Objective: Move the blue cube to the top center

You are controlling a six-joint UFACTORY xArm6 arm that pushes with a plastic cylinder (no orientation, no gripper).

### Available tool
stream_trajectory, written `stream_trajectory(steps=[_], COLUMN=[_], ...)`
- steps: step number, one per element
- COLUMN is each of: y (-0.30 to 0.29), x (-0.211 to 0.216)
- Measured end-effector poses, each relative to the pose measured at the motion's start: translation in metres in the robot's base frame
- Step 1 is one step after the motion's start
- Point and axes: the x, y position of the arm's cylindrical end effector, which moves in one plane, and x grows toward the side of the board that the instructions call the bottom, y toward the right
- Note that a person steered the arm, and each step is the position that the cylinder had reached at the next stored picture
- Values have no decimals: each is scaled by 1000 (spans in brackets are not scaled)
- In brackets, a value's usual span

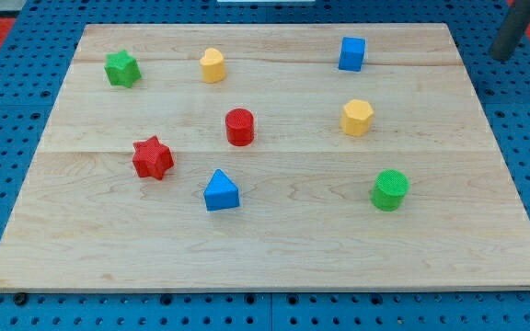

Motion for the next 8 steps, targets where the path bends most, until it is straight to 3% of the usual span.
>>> stream_trajectory(steps=[1,4,5,8], y=[-1,-200,-230,-221], x=[1,18,-5,-52])
